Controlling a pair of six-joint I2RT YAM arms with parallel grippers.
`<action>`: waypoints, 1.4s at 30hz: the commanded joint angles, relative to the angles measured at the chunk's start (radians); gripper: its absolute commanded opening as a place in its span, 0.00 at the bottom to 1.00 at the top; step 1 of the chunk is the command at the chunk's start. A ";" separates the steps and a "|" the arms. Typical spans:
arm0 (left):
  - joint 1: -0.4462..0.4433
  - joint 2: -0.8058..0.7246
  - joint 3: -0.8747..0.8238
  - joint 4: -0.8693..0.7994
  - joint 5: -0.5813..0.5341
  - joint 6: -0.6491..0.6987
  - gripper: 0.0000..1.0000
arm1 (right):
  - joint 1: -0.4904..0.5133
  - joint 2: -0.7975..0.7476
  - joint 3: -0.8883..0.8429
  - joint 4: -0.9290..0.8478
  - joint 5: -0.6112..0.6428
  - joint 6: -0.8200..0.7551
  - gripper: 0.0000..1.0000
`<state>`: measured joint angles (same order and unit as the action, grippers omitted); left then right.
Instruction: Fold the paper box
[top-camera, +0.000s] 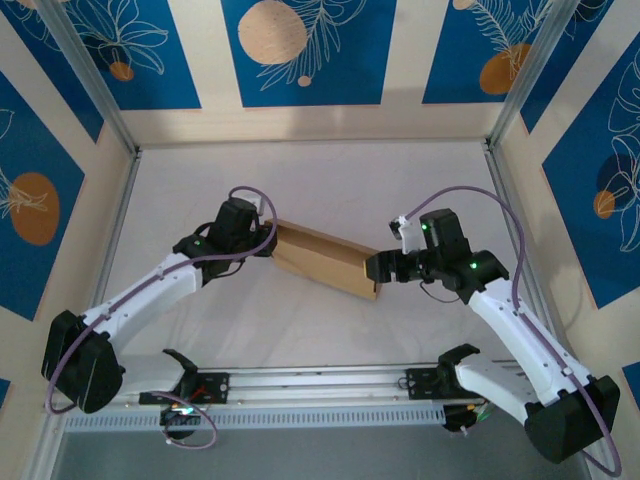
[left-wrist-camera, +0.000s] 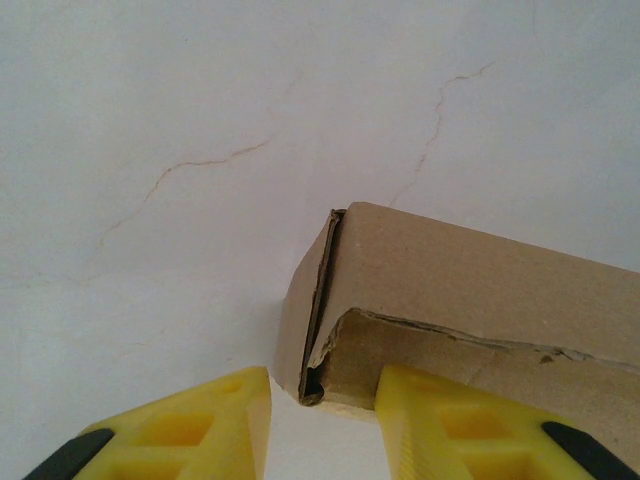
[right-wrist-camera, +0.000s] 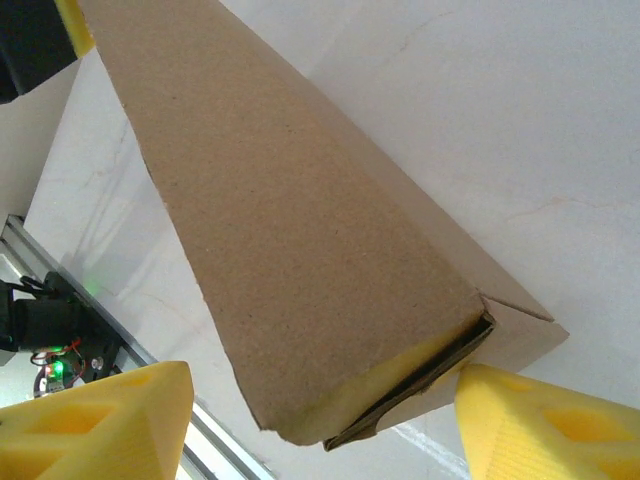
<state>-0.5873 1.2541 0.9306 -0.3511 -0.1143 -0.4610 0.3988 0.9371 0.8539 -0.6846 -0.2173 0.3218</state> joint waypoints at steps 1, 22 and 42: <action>-0.005 0.016 -0.003 -0.055 0.035 0.031 0.34 | -0.002 -0.015 0.026 0.005 -0.045 -0.010 0.70; -0.013 0.054 0.027 -0.058 0.007 0.028 0.32 | -0.002 0.000 0.047 -0.147 0.040 0.031 0.75; -0.031 0.048 0.036 -0.063 -0.013 0.029 0.31 | -0.042 -0.141 0.065 -0.165 0.046 0.731 0.52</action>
<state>-0.6052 1.2919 0.9604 -0.3473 -0.1173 -0.4431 0.3511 0.8200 0.9596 -0.8593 -0.1783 0.7670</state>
